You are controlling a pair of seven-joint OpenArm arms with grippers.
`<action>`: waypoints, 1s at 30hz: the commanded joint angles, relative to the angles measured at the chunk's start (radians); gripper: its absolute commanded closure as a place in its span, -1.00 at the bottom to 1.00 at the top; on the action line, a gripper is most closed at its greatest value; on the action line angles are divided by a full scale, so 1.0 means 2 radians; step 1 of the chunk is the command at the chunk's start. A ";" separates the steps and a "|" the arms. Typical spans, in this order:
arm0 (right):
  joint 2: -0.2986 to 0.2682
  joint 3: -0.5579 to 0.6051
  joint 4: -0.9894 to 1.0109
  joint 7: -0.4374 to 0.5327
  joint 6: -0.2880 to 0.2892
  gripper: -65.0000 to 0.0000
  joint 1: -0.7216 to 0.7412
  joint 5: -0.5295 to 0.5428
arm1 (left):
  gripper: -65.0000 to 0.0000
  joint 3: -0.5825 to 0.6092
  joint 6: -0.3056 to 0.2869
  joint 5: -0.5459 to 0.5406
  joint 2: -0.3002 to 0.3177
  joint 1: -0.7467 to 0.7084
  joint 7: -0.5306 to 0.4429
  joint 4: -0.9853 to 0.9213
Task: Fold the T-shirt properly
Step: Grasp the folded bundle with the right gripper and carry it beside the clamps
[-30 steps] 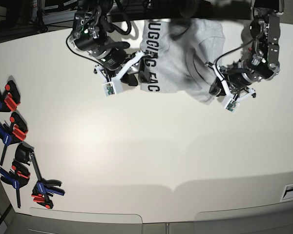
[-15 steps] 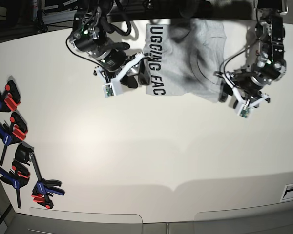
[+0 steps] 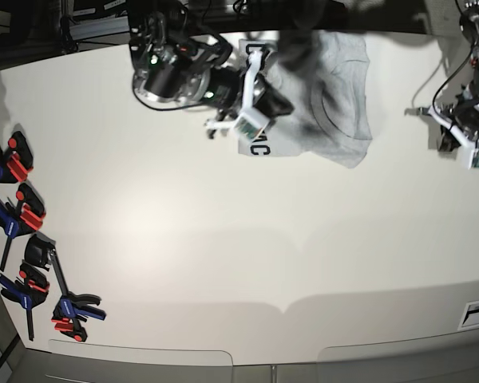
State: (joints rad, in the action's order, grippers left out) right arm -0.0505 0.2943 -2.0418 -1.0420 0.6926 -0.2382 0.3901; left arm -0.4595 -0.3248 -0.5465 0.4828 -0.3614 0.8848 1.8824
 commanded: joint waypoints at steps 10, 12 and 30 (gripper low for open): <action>-0.010 0.056 0.105 0.068 0.003 1.00 0.095 -0.066 | 1.00 -0.006 -0.003 -0.002 -0.017 -0.070 -0.024 0.009; -0.010 0.056 0.150 0.067 0.003 1.00 0.123 -0.051 | 1.00 -0.006 -0.004 -0.003 -0.028 -0.072 -0.024 0.009; -0.015 -0.048 0.348 0.014 -0.121 1.00 0.168 -0.143 | 1.00 -0.006 -0.017 -0.003 -0.060 -0.072 -0.037 0.009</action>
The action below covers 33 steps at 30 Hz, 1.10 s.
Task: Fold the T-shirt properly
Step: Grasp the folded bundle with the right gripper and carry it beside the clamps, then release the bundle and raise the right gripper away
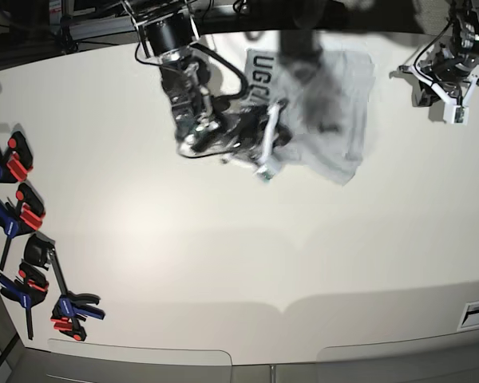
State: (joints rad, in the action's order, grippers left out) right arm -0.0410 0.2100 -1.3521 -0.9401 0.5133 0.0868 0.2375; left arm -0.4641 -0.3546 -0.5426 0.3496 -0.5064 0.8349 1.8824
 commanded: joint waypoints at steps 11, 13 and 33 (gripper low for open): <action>-0.043 -0.325 0.003 -0.079 -0.038 1.00 -0.007 -0.004 | 1.00 -0.003 -0.014 -0.013 0.016 0.001 -0.011 0.009; -0.058 -0.355 0.003 -0.080 -0.038 1.00 -0.021 0.011 | 1.00 -0.003 -0.014 -0.027 0.025 0.001 -0.010 0.009; -0.147 -0.502 0.003 -0.071 -0.038 1.00 -0.089 0.016 | 1.00 -0.003 -0.014 -0.035 0.033 0.001 -0.007 0.009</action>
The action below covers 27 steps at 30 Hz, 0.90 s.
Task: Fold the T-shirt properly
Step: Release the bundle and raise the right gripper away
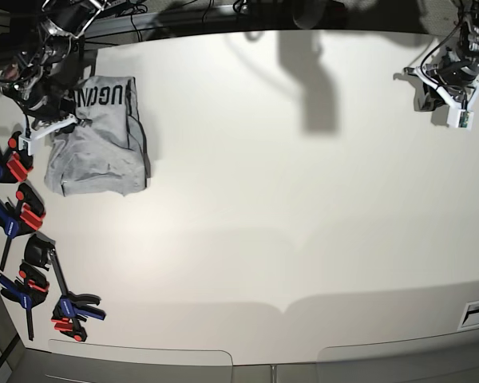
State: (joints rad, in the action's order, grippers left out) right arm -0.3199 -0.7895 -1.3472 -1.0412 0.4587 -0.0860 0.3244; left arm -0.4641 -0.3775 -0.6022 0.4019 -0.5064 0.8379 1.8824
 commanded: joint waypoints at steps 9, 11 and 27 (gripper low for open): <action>-0.057 -0.003 -0.064 -0.038 -0.011 1.00 0.028 0.028 | 1.00 -0.003 -0.002 -0.005 0.007 0.001 -0.012 0.009; -0.065 -0.003 -0.100 -0.036 -0.012 1.00 0.045 0.027 | 1.00 -0.003 -0.002 -0.005 0.007 0.001 -0.012 0.009; -0.001 -0.009 -0.399 -0.034 0.032 1.00 -0.086 0.137 | 1.00 -0.097 -0.039 -0.042 -0.001 -0.068 -0.012 0.138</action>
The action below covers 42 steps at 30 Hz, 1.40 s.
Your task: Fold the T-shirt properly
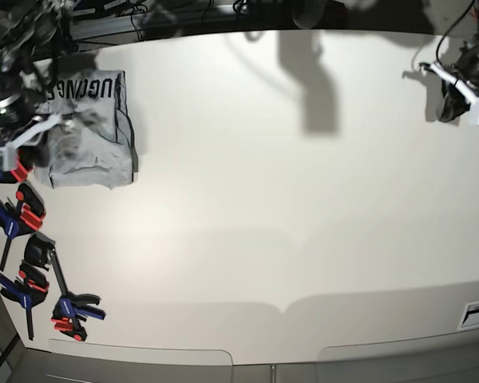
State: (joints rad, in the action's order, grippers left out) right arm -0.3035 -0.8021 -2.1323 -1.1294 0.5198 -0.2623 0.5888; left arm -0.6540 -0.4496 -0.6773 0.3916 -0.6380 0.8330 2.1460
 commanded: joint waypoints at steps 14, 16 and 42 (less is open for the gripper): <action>0.105 -0.002 -0.064 -0.033 0.082 1.00 -0.287 0.074 | 1.00 -0.074 -0.086 -0.136 -0.018 -0.230 0.098 -0.025; 0.101 -0.001 -0.027 -0.023 0.089 1.00 -0.300 0.076 | 1.00 -0.071 -0.103 -0.161 -0.018 -0.249 0.097 -0.071; -0.002 0.400 0.656 0.307 -0.146 0.90 -0.091 0.021 | 1.00 0.309 -0.124 0.214 -0.087 0.043 -0.336 -0.636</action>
State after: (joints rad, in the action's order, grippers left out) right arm -0.2977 0.0086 -0.8093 -0.5098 0.2241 -0.4366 0.6163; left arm -0.0341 -0.6872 -0.2371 0.2108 -0.5335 0.1638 0.8661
